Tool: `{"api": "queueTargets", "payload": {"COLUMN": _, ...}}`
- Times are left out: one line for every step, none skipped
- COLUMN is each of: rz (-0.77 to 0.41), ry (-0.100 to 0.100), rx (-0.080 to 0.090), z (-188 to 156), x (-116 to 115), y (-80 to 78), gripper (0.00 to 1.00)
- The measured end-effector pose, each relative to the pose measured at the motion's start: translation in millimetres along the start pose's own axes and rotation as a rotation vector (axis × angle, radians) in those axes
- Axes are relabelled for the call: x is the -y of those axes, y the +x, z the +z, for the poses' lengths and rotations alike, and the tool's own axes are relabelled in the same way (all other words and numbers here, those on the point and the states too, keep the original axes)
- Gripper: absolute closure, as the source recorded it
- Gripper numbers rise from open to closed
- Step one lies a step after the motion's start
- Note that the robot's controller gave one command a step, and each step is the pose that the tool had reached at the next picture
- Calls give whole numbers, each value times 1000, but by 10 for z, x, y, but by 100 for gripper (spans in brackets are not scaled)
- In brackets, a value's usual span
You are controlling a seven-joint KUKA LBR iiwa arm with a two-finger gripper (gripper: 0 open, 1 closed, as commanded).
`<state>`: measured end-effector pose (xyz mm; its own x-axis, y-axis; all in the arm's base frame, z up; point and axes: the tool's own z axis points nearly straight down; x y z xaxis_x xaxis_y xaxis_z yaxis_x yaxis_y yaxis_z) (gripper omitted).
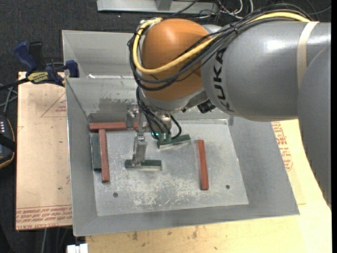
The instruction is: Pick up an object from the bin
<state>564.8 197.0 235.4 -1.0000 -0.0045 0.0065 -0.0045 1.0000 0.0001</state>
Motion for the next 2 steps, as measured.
{"api": "queueTargets", "payload": {"rz": 4, "ry": -1, "rx": 7, "z": -42, "x": 11, "y": -18, "gripper": 0}}
{"api": "queueTargets", "payload": {"rz": 64, "ry": -3, "rx": 11, "z": 767, "x": 316, "y": -29, "gripper": 0}}
